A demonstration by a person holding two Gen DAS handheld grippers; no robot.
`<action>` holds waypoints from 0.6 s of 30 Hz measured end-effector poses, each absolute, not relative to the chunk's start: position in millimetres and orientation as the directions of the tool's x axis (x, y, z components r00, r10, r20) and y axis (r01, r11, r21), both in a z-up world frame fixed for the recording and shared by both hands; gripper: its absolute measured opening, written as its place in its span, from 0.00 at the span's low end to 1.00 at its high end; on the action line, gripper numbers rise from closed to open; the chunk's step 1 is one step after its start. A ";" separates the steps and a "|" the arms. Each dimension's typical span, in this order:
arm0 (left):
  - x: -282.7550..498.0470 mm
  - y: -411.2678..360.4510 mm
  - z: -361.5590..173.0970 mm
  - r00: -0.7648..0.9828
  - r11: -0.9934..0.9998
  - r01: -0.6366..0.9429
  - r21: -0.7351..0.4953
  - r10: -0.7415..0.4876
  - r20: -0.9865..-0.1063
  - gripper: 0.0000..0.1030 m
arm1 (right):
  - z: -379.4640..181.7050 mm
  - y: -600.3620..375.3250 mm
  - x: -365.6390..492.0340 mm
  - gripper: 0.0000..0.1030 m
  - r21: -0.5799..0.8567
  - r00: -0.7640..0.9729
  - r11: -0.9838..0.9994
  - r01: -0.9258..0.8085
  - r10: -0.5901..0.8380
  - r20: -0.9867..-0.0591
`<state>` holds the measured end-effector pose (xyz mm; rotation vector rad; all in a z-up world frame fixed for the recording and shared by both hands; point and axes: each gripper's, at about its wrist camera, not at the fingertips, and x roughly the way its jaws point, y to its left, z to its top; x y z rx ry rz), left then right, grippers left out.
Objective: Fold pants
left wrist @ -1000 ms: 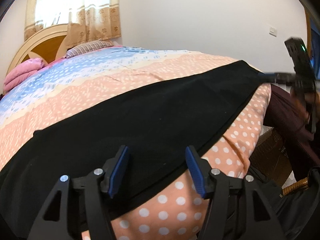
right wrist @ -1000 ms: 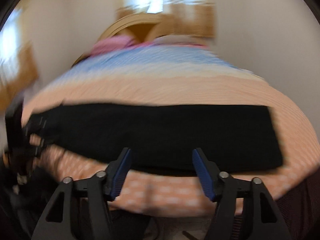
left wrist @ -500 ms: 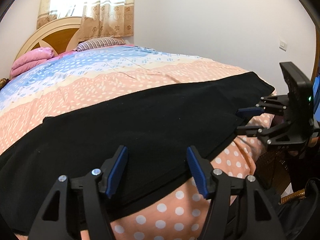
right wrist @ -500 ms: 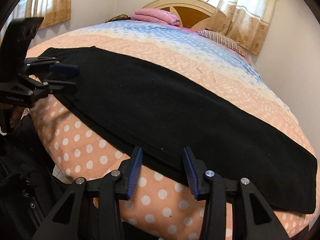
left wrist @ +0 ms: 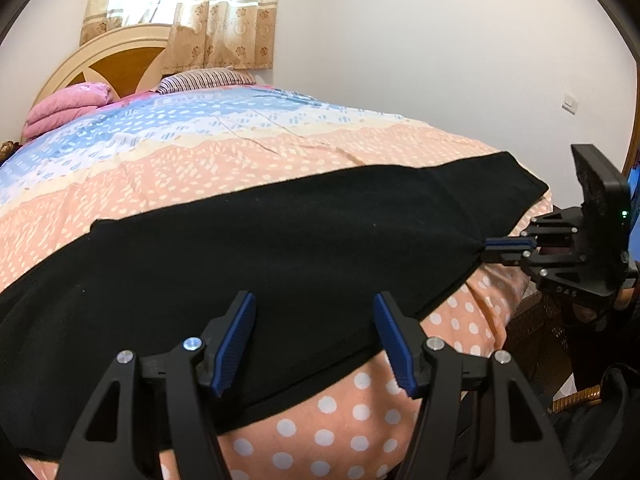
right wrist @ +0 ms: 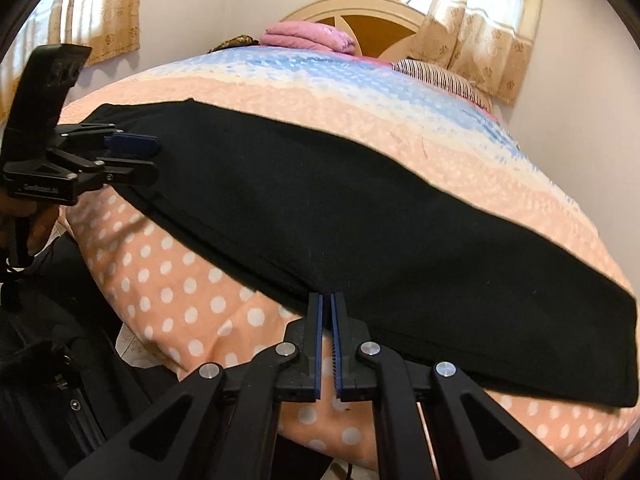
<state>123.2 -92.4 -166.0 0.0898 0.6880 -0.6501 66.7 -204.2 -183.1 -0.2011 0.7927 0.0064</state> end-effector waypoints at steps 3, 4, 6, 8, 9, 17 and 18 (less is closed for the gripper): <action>120.5 -92.2 -165.7 0.581 0.797 0.591 -0.124 -0.527 -0.619 0.63 | -178.9 -203.4 64.8 0.03 -0.171 0.705 0.982 -0.080 -0.065 -0.707; 119.9 -91.8 -165.1 0.582 0.798 0.590 -0.123 -0.526 -0.619 0.62 | -174.7 -202.6 62.7 0.03 -0.171 0.710 0.982 -0.081 -0.064 -0.702; 118.7 -89.7 -163.6 0.585 0.797 0.590 -0.130 -0.532 -0.612 0.66 | -171.4 -202.6 63.3 0.03 -0.183 0.711 0.980 -0.083 -0.071 -0.699; 120.0 -88.5 -164.7 0.591 0.804 0.580 -0.133 -0.527 -0.611 0.71 | -176.9 -203.2 65.1 0.03 -0.190 0.698 0.978 -0.087 -0.077 -0.712; 121.2 -88.5 -166.1 0.587 0.804 0.579 -0.138 -0.528 -0.613 0.71 | -181.3 -203.4 67.7 0.03 -0.185 0.685 0.979 -0.091 -0.073 -0.725; 122.8 -84.4 -167.3 0.592 0.809 0.570 -0.146 -0.527 -0.610 0.71 | -181.6 -200.9 66.7 0.03 -0.189 0.670 0.977 -0.096 -0.077 -0.738; 122.5 -84.7 -166.9 0.593 0.809 0.570 -0.142 -0.526 -0.610 0.71 | -182.3 -201.2 66.0 0.03 -0.187 0.666 0.977 -0.099 -0.074 -0.742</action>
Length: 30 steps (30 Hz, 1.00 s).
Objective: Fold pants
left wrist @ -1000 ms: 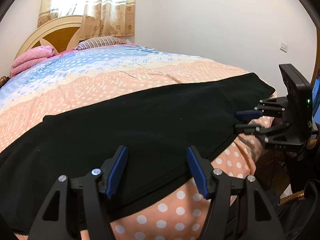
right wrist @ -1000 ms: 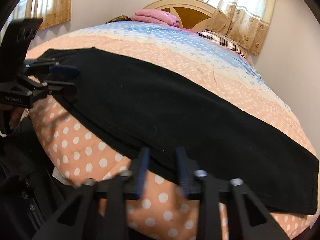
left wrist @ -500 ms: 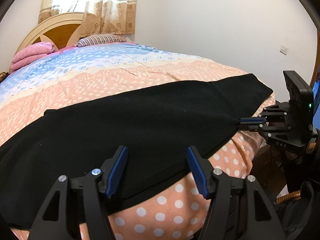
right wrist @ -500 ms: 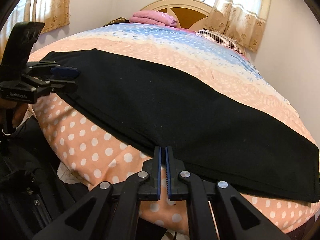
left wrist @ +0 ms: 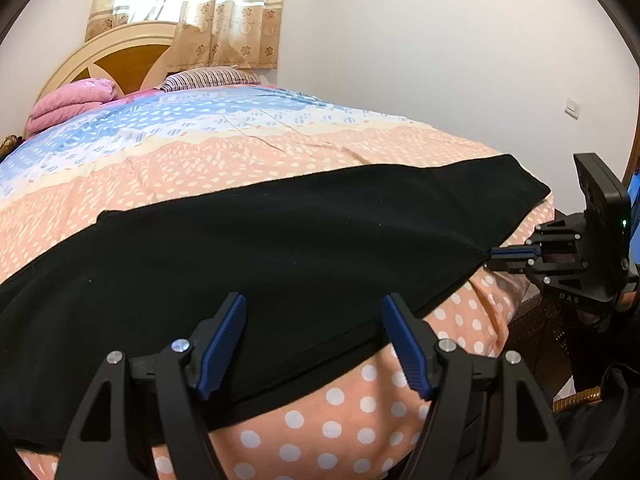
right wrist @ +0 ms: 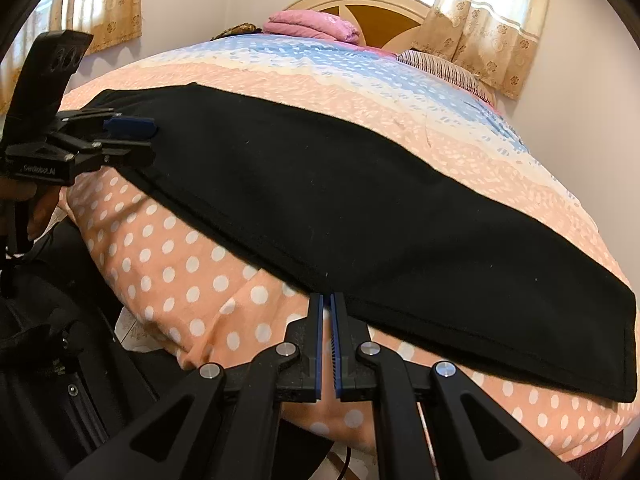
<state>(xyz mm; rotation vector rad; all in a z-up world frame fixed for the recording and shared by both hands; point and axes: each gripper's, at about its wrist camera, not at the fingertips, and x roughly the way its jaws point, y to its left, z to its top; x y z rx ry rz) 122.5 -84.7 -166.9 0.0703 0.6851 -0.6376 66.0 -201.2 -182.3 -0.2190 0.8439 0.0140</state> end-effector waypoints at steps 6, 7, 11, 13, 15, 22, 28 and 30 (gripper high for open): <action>123.4 -82.7 -167.2 0.625 0.831 0.547 -0.103 -0.487 -0.610 0.76 | -164.4 -226.8 55.7 0.04 -0.109 0.698 0.994 -0.024 -0.061 -0.714; 125.6 -81.1 -168.2 0.629 0.840 0.533 -0.102 -0.475 -0.616 0.76 | -160.0 -234.2 54.5 0.04 -0.109 0.710 0.994 0.009 -0.083 -0.699; 128.9 -76.5 -171.1 0.626 0.849 0.517 -0.110 -0.463 -0.627 0.76 | -158.7 -275.9 56.7 0.06 -0.077 0.695 0.983 0.165 -0.172 -0.698; 128.5 -77.2 -172.0 0.626 0.851 0.515 -0.100 -0.454 -0.634 0.76 | -164.9 -289.0 57.5 0.07 -0.055 0.675 0.977 0.206 -0.183 -0.715; 129.0 -78.3 -173.6 0.622 0.853 0.513 -0.097 -0.447 -0.643 0.78 | -170.7 -294.1 56.8 0.07 -0.035 0.674 0.978 0.206 -0.167 -0.719; 127.4 -79.6 -173.3 0.624 0.855 0.511 -0.086 -0.438 -0.647 0.87 | -161.1 -276.5 64.7 0.35 -0.062 0.658 0.981 0.186 -0.171 -0.733; 126.9 -69.4 -165.0 0.646 0.867 0.489 -0.097 -0.434 -0.628 0.87 | -151.1 -232.2 83.6 0.51 -0.026 0.711 0.997 0.072 -0.070 -0.699; 129.2 -61.2 -160.9 0.675 0.884 0.460 -0.085 -0.410 -0.613 0.90 | -151.4 -213.9 99.1 0.51 -0.007 0.715 1.000 0.022 -0.020 -0.699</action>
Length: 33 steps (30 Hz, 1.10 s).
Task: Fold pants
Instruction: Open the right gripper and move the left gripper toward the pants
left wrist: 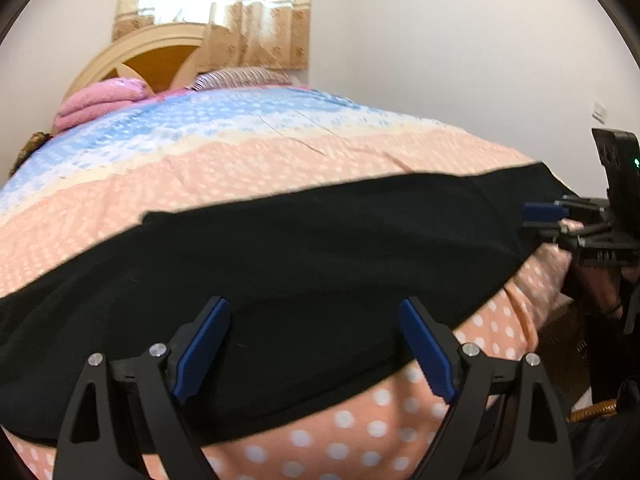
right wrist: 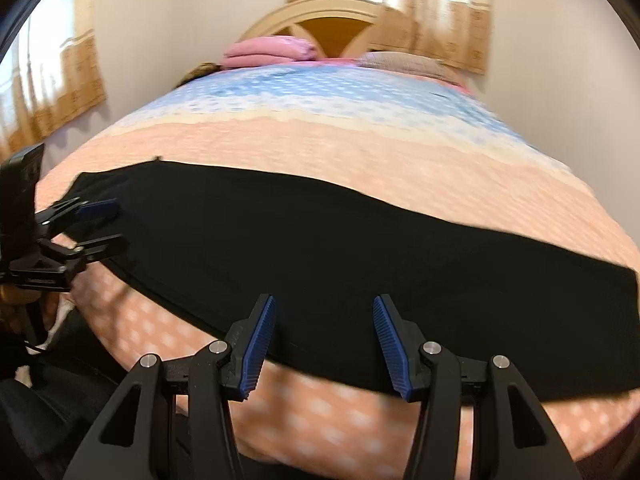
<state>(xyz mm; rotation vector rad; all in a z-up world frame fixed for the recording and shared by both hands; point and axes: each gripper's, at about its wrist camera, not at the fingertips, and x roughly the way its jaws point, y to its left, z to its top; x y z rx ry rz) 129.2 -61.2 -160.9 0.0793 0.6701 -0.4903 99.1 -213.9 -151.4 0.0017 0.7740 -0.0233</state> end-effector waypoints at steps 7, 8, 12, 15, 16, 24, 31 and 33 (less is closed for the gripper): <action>149.3 -15.0 -173.3 0.717 0.945 0.317 -0.081 -0.295 -0.631 0.95 | -183.8 -165.3 129.5 0.51 -0.061 0.647 0.994 -0.090 0.012 -0.763; 151.5 -10.6 -179.3 0.704 0.946 0.311 -0.088 -0.292 -0.647 0.95 | -184.9 -159.7 125.1 0.51 -0.093 0.647 0.990 -0.104 -0.004 -0.762; 144.1 -11.1 -187.7 0.709 0.939 0.340 -0.049 -0.290 -0.642 0.96 | -175.1 -159.8 125.4 0.51 -0.059 0.606 0.987 -0.150 0.045 -0.794; 144.4 -11.0 -189.1 0.698 0.938 0.340 -0.063 -0.297 -0.651 1.00 | -158.3 -160.4 139.6 0.51 -0.035 0.628 0.987 -0.156 0.072 -0.775; 143.9 -12.7 -189.4 0.695 0.936 0.348 -0.051 -0.294 -0.656 1.00 | -151.3 -160.7 147.2 0.51 -0.021 0.640 0.987 -0.157 0.085 -0.764; 132.7 -6.9 -190.4 0.686 0.920 0.390 -0.040 -0.319 -0.654 1.00 | -172.6 -126.5 190.1 0.51 0.044 0.575 0.983 -0.178 0.140 -0.806; 120.2 11.0 -174.4 0.724 0.925 0.379 -0.015 -0.306 -0.618 1.00 | -175.9 -129.8 174.0 0.51 0.027 0.619 0.984 -0.178 0.133 -0.774; 118.2 29.7 -164.3 0.766 0.945 0.326 0.010 -0.258 -0.588 1.00 | -172.9 -138.3 174.0 0.51 0.066 0.631 0.985 -0.158 0.152 -0.760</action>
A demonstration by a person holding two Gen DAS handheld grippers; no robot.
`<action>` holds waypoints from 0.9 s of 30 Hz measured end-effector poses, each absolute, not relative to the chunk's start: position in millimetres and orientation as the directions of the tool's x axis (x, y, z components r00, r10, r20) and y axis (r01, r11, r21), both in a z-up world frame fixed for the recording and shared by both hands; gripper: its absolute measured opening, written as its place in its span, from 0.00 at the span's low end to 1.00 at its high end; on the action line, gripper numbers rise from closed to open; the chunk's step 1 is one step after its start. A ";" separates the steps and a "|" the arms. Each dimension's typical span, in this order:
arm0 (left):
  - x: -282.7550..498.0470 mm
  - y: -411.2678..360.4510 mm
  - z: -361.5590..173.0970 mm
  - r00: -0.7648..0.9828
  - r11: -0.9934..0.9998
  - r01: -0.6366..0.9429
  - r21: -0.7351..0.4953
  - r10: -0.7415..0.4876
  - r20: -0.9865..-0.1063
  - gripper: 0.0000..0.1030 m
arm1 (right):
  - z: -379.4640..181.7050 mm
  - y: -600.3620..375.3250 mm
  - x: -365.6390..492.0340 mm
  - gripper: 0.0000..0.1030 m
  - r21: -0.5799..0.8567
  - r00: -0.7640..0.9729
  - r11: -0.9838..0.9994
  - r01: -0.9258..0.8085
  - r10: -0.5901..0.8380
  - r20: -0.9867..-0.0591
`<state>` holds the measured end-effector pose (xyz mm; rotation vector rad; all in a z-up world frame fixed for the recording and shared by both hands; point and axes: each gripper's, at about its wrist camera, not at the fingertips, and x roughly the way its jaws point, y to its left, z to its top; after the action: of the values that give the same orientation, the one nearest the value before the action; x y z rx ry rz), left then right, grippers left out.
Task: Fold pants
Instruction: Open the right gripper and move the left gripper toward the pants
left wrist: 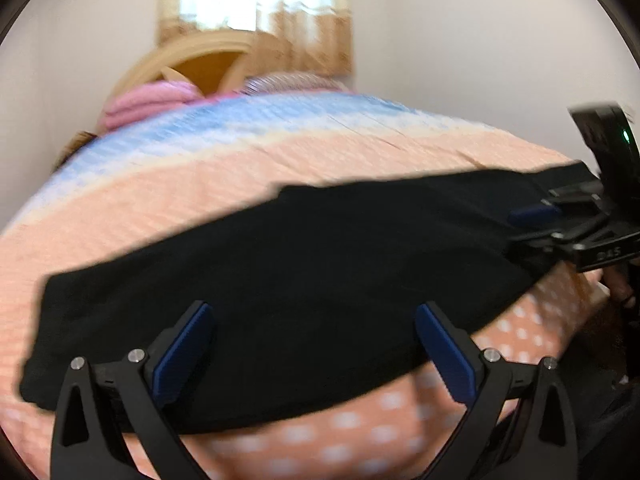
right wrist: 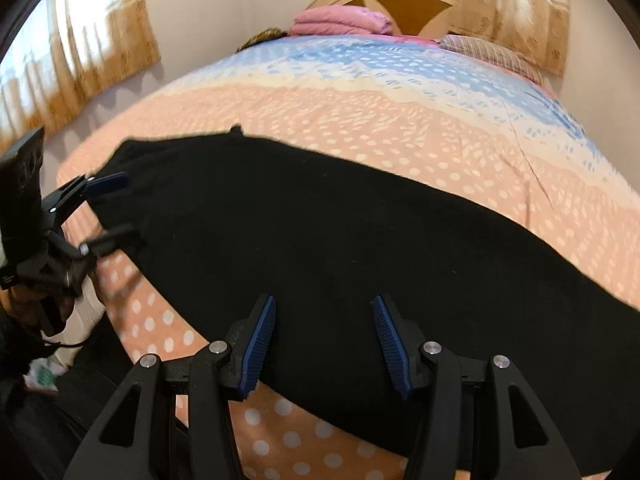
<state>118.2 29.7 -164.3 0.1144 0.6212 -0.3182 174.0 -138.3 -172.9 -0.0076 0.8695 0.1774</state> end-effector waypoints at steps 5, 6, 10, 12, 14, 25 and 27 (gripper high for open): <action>125.9 107.5 -147.3 0.828 0.995 0.099 -0.012 -0.090 -0.554 1.00 | -177.5 -143.7 171.5 0.51 0.110 0.658 0.985 -0.132 0.170 -0.734; 130.4 127.4 -151.0 0.819 0.999 0.041 -0.031 -0.051 -0.572 1.00 | -178.9 -141.6 171.5 0.52 0.108 0.659 0.985 -0.132 0.168 -0.733; 144.5 165.0 -182.1 0.756 0.996 -0.080 -0.028 0.042 -0.653 1.00 | -180.2 -137.7 168.2 0.51 0.083 0.669 0.989 -0.126 0.147 -0.728; 145.2 172.7 -196.0 0.747 0.996 -0.081 -0.040 0.034 -0.664 1.00 | -176.8 -142.8 163.1 0.51 0.093 0.672 0.989 -0.116 0.147 -0.726; 140.1 179.3 -199.2 0.776 0.994 -0.073 -0.082 0.005 -0.631 1.00 | -170.4 -154.1 154.3 0.51 0.095 0.691 0.991 -0.090 0.131 -0.711; 134.0 161.9 -174.6 0.783 0.991 -0.125 -0.051 0.067 -0.619 1.00 | -122.5 -338.8 52.6 0.51 0.190 0.778 0.931 0.311 -0.135 -0.614; 133.8 153.5 -167.1 0.794 0.992 -0.122 -0.034 0.077 -0.603 1.00 | -115.9 -381.7 25.4 0.52 0.233 0.772 0.879 0.417 -0.207 -0.601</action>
<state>133.8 153.5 -167.1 -0.0722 0.6450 0.1074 25.4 -381.7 -115.9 0.3684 0.6007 -0.3466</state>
